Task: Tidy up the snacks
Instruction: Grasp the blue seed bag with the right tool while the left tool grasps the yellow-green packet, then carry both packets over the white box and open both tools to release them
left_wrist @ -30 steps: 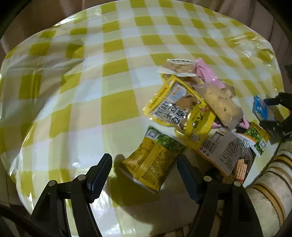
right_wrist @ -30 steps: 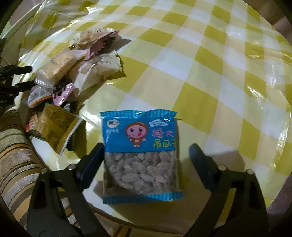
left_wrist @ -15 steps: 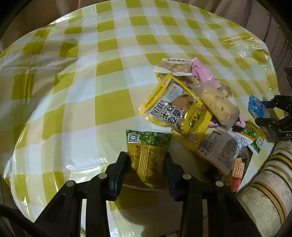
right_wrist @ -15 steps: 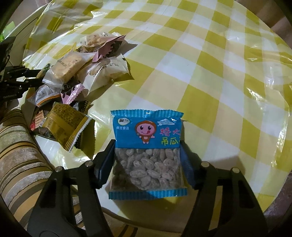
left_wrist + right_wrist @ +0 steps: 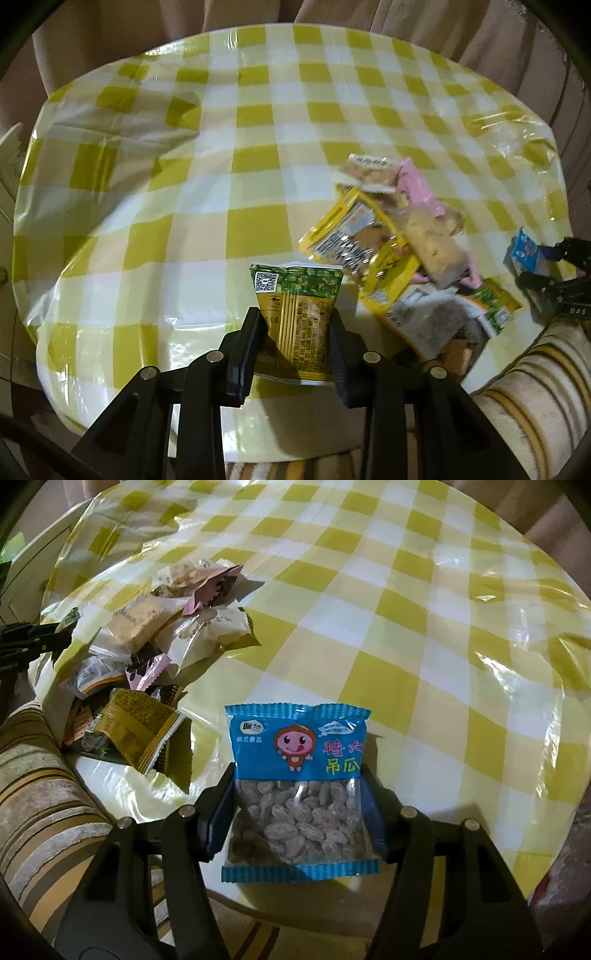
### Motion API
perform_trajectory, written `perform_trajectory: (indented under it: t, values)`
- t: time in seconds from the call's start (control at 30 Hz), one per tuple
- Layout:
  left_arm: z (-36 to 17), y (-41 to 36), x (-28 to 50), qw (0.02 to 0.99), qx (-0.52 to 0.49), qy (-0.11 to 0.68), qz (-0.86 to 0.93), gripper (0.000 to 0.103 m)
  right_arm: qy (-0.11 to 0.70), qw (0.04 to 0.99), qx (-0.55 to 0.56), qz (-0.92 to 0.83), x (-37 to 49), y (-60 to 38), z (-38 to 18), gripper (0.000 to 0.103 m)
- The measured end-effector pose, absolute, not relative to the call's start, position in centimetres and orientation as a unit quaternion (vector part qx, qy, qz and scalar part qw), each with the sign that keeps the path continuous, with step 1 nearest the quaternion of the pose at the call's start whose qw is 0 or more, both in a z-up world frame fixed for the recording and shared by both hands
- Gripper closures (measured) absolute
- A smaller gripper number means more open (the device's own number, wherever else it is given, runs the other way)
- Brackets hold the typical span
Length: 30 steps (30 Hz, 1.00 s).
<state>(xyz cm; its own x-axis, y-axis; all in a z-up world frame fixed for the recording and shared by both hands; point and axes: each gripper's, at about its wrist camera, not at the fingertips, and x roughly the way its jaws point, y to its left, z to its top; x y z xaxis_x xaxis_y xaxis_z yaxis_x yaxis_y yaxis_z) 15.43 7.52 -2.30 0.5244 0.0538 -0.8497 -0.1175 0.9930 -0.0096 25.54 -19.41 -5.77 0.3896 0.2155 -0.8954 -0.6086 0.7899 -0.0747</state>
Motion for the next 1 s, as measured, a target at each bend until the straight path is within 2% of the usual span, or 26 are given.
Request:
perform_trajectory:
  t: [0.67,1.0]
  values:
    - [1.3,-4.3,15.9,0.885,0.017,0.462,-0.046,0.068,0.476,0.851,-0.087,0.202,22.7,-27.8,-1.3,0.038]
    - [2.4,-12.4,16.9,0.879,0.055,0.456,-0.129,0.068,0.481,0.866,-0.039,0.131,21.3,-35.7,-0.9,0.038]
